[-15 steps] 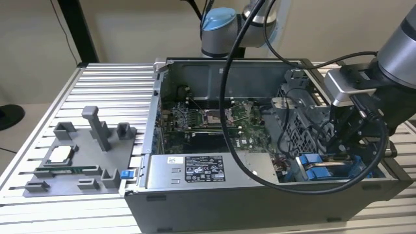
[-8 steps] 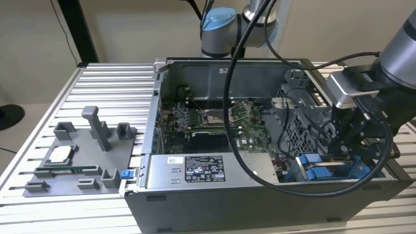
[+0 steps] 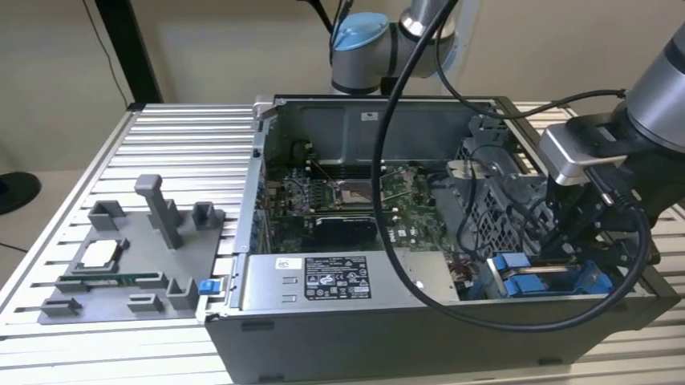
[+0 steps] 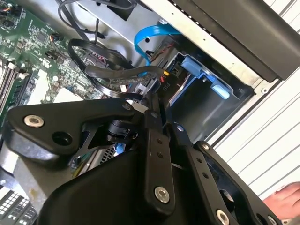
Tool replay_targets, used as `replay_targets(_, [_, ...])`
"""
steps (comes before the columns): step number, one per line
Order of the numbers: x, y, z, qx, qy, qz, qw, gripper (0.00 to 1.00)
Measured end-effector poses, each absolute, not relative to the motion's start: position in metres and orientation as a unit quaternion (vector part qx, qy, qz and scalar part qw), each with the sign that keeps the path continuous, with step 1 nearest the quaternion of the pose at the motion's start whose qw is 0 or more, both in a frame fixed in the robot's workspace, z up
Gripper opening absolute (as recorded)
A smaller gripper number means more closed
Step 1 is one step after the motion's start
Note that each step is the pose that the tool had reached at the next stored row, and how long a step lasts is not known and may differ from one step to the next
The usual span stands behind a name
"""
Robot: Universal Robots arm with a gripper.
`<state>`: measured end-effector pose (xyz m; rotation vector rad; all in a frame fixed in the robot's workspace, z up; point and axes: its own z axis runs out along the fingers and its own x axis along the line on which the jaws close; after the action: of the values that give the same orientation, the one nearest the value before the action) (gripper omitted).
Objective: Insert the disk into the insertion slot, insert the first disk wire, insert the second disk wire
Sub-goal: 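Insert the second disk wire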
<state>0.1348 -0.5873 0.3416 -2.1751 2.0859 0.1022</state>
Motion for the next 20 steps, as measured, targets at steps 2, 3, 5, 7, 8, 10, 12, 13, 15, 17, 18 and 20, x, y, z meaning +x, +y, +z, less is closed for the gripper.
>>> replay_targets(2, [0.135, -0.587, 0.341, -0.72, 0.69, 0.034, 0.063, 0.0])
replay_targets(3, [0.135, -0.587, 0.341, -0.72, 0.69, 0.034, 0.064, 0.0])
replay_targets(5, [0.135, -0.587, 0.341, -0.72, 0.69, 0.033, 0.064, 0.0])
replay_targets(7, [0.135, -0.587, 0.341, -0.72, 0.69, 0.033, 0.064, 0.0])
replay_targets(8, [0.135, -0.587, 0.341, -0.72, 0.69, 0.033, 0.065, 0.0])
replay_targets(10, [0.135, -0.587, 0.34, -0.72, 0.69, 0.033, 0.065, 0.0])
replay_targets(12, [0.135, -0.587, 0.34, -0.72, 0.69, 0.032, 0.066, 0.0])
replay_targets(13, [0.135, -0.587, 0.339, -0.72, 0.69, 0.032, 0.066, 0.0])
replay_targets(15, [0.135, -0.587, 0.337, -0.72, 0.69, 0.031, 0.066, 0.0])
replay_targets(17, [0.135, -0.587, 0.334, -0.72, 0.69, 0.031, 0.066, 0.0])
replay_targets(18, [0.135, -0.587, 0.332, -0.72, 0.69, 0.031, 0.066, 0.0])
replay_targets(20, [0.135, -0.587, 0.33, -0.72, 0.69, 0.031, 0.066, 0.0])
